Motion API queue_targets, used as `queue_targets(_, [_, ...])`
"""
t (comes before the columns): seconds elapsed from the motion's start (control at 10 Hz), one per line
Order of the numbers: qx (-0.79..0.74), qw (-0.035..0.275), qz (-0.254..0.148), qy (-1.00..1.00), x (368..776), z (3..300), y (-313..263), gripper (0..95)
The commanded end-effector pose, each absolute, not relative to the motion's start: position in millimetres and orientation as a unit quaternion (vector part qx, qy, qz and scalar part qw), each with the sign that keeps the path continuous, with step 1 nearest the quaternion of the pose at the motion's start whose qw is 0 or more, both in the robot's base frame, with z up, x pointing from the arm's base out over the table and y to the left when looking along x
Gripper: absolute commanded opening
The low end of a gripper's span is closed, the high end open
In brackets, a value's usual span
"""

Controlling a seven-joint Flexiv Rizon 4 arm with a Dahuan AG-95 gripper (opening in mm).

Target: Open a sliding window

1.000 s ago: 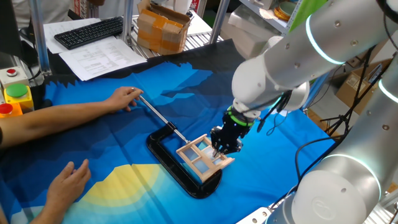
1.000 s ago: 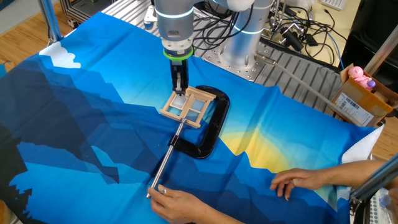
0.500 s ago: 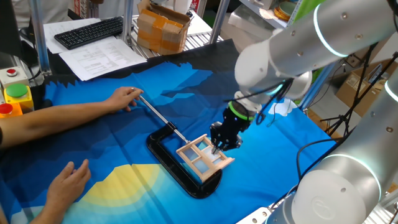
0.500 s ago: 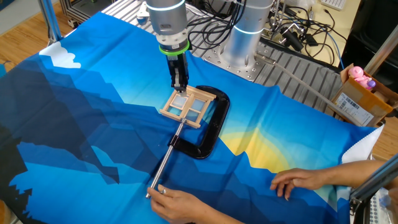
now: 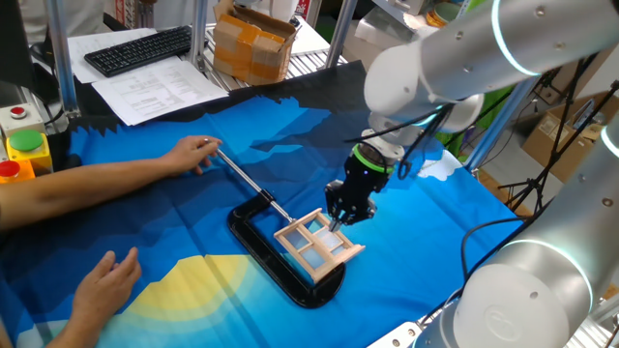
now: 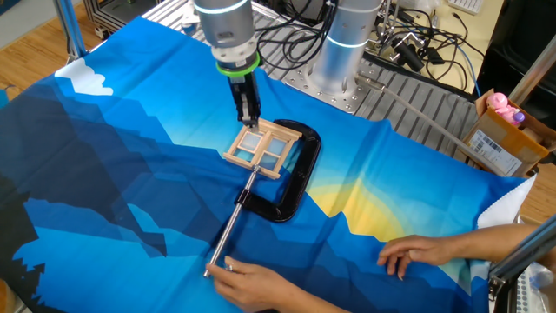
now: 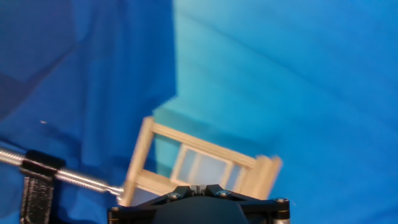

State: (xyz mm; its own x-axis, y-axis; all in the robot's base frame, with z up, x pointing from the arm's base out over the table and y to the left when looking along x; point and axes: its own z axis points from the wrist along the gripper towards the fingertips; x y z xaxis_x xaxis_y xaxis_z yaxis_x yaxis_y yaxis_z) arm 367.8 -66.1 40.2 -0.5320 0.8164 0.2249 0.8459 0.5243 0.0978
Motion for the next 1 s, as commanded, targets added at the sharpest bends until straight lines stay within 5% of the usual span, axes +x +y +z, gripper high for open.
queue_targets(0.1, [-0.525,0.057,-0.113,-0.841,370,43,-66,0.0])
queue_targets(1.0, [-0.574,0.037,-0.127,-0.808,411,23,-64,0.0])
